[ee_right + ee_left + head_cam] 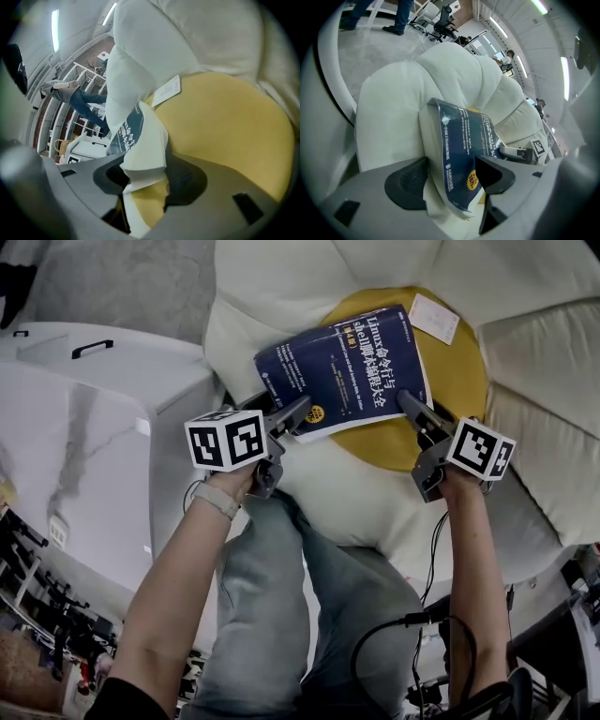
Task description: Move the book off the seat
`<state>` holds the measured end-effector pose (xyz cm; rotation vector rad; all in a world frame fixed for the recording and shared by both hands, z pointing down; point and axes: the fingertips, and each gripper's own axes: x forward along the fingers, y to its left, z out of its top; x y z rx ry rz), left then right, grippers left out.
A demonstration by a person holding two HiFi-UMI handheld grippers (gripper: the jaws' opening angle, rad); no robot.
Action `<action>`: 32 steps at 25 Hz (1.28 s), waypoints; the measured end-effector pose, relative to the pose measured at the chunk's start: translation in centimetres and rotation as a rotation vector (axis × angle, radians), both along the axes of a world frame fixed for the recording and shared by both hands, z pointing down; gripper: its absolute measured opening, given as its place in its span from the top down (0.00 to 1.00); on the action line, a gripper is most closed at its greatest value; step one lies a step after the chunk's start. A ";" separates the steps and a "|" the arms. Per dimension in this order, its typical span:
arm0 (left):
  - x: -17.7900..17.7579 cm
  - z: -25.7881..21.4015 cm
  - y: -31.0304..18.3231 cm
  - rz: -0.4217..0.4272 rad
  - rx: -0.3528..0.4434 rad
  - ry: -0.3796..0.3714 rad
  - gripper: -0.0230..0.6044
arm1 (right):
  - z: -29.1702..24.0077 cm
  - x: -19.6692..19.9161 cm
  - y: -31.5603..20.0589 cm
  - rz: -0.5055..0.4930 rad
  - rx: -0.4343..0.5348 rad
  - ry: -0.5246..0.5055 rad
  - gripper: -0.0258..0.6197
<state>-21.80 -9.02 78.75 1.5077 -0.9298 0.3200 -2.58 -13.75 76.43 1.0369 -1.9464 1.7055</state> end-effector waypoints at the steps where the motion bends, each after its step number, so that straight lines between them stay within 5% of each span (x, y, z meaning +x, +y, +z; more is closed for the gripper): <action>1: 0.1 0.1 0.1 0.003 0.002 -0.008 0.47 | 0.3 -0.1 0.0 0.003 -0.003 0.002 0.63; 6: -0.2 0.0 0.3 -0.008 -0.006 -0.018 0.49 | 0.4 -0.2 0.0 0.029 -0.003 -0.026 0.65; 10: -1.0 -0.6 0.6 -0.028 -0.016 -0.031 0.64 | -1.0 -0.5 -0.1 0.067 0.006 -0.061 0.68; 15: -1.5 -2.1 0.6 -0.057 -0.020 -0.048 0.69 | -3.5 -1.3 -0.2 0.112 0.020 -0.082 0.68; 23: -0.7 -1.3 1.5 -0.059 -0.037 -0.051 0.72 | -4.1 -1.0 -0.6 -0.017 0.125 -0.013 0.68; 32: -0.2 0.4 1.8 -0.092 -0.029 -0.043 0.73 | -2.6 -1.0 -0.7 -0.040 0.131 -0.023 0.68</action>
